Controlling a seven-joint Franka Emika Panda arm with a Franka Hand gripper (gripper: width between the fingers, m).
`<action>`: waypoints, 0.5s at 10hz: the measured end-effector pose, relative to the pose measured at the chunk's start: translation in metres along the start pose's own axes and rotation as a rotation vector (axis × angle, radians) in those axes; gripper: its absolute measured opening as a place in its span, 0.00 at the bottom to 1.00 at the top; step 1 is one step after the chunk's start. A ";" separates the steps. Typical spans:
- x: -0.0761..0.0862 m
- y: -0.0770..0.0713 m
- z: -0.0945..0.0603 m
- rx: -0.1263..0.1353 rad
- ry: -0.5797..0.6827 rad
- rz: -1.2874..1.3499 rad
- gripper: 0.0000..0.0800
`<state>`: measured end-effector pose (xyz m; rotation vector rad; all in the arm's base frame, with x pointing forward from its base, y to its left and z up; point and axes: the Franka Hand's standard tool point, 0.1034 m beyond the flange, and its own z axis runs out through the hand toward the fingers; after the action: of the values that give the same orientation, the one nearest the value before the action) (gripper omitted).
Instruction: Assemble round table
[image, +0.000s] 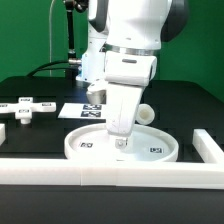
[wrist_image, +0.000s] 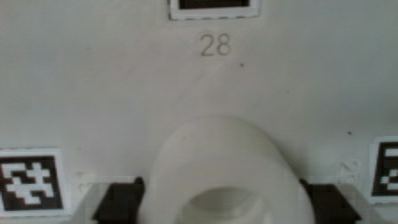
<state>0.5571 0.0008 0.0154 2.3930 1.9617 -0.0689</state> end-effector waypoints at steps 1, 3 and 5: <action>0.004 0.000 0.000 0.000 0.001 0.005 0.51; 0.024 0.002 -0.001 -0.011 0.015 -0.019 0.51; 0.039 0.002 -0.003 -0.018 0.019 -0.008 0.51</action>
Offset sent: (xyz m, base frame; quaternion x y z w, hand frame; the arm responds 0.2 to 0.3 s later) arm 0.0113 0.0314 -0.0127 -0.0256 0.0063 0.0094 0.9996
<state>0.5662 0.0384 0.0157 2.3831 1.9718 -0.0294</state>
